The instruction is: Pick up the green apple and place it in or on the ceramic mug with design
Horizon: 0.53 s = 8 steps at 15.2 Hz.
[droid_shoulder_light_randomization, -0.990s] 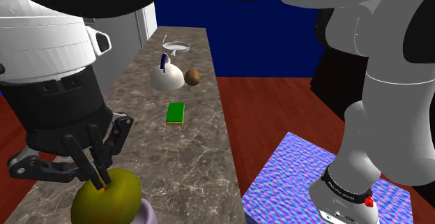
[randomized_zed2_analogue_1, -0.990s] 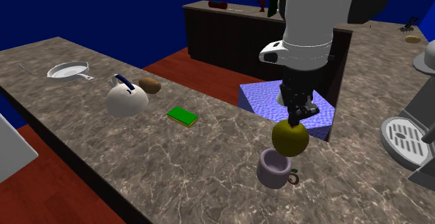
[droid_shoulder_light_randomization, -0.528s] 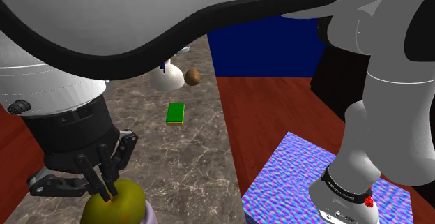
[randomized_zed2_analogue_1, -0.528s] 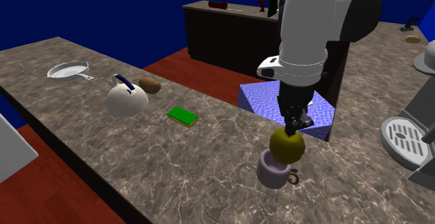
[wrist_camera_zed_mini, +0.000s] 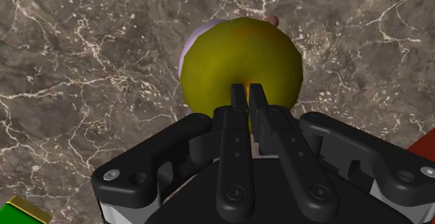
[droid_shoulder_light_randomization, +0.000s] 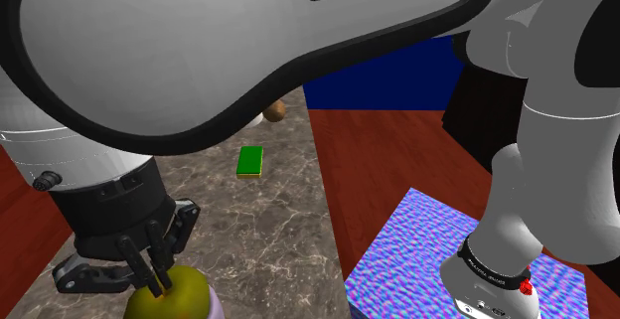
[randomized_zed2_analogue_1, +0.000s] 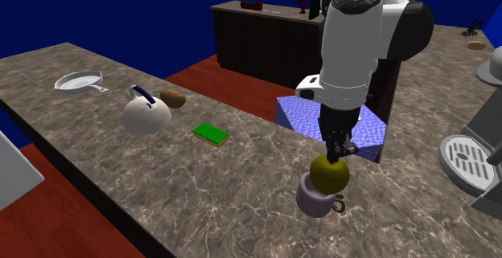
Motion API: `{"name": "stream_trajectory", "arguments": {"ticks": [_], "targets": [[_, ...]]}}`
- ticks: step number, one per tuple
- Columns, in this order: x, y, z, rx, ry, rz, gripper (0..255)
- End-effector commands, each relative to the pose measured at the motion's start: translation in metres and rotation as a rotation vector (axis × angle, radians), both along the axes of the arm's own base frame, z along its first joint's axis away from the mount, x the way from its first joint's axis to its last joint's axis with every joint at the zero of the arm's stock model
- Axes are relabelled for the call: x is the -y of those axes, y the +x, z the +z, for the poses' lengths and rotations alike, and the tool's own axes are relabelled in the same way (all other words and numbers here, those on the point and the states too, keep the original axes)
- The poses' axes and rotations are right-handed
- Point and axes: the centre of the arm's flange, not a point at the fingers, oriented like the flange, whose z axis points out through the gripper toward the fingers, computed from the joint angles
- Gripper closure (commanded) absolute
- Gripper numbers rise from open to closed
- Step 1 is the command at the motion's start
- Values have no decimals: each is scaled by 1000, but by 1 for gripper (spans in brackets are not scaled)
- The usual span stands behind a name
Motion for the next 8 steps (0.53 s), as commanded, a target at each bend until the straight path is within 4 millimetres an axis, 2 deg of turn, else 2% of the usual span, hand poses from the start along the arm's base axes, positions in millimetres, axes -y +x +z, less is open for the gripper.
{"name": "stream_trajectory", "arguments": {"ticks": [1, 3, 4, 8], "targets": [[0, 0, 0, 0, 0, 0, 255], [0, 0, 0, 0, 0, 0, 255], [0, 0, 0, 0, 0, 0, 0], [0, 0, 0, 0, 0, 0, 0]]}}
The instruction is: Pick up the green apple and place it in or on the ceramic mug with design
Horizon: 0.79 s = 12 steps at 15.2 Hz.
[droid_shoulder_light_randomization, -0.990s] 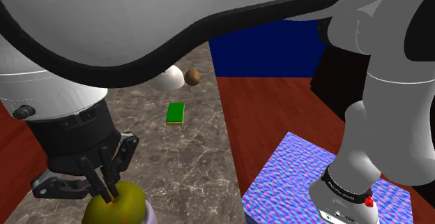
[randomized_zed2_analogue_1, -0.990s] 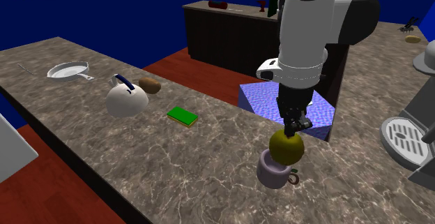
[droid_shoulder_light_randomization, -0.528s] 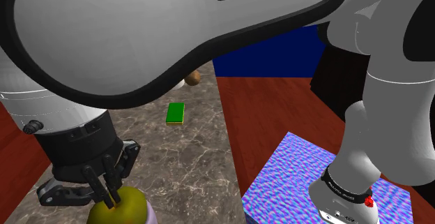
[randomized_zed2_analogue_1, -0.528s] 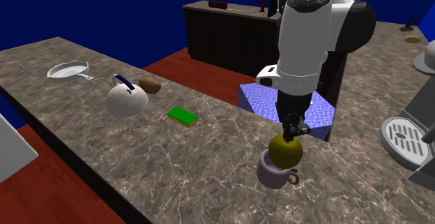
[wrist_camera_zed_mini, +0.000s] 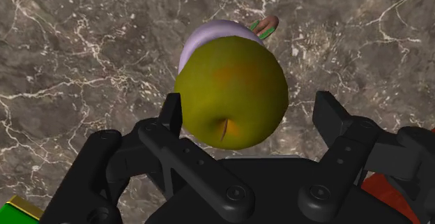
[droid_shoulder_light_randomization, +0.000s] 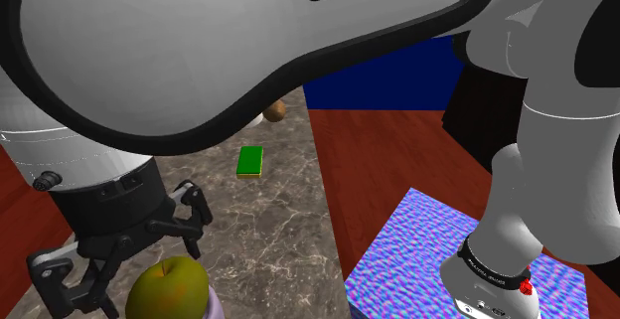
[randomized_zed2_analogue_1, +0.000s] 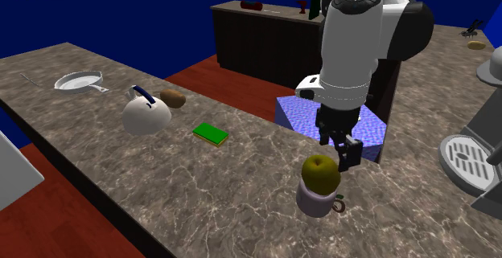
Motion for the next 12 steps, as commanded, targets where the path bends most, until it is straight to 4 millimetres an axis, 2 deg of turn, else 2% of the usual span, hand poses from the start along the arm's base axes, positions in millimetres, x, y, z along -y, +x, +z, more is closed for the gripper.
{"name": "stream_trajectory", "arguments": {"ticks": [1, 5, 12], "targets": [[0, 0, 0, 0, 0, 0, 0], [2, 6, 50, 0, 0, 0, 0], [2, 6, 50, 0, 0, 0, 0]]}}
